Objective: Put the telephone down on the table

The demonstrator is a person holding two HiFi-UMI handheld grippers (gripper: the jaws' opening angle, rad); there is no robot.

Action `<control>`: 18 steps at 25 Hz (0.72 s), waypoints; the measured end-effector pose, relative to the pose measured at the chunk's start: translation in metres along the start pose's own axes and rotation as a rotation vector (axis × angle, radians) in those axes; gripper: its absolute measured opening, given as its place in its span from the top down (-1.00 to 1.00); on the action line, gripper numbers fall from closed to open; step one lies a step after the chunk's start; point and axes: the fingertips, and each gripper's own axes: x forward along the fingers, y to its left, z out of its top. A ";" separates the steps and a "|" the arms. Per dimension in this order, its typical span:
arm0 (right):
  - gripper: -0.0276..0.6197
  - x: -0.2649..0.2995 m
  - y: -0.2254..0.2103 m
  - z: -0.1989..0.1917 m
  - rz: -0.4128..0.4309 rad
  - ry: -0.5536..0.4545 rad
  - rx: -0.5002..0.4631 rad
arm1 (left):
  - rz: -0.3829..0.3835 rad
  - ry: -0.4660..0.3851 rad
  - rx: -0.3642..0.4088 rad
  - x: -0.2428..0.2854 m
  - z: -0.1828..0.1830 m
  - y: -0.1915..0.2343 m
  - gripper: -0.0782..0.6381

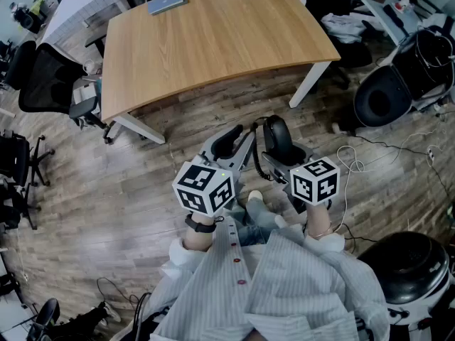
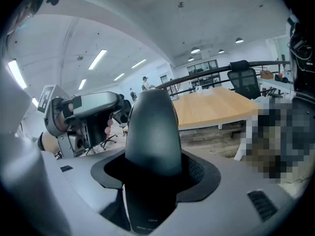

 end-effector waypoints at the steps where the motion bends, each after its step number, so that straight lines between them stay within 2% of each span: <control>1: 0.00 -0.001 0.000 0.001 0.002 -0.004 -0.004 | 0.001 0.000 0.003 0.001 0.000 -0.001 0.44; 6: 0.00 -0.007 -0.006 0.007 0.009 -0.034 -0.009 | 0.016 -0.002 0.021 0.008 -0.004 -0.005 0.44; 13: 0.00 -0.010 -0.010 0.021 0.017 -0.056 -0.016 | 0.085 0.006 0.058 0.010 -0.001 0.005 0.70; 18: 0.00 -0.010 -0.017 0.032 0.032 -0.071 -0.026 | 0.097 0.021 0.065 0.021 -0.001 0.005 0.76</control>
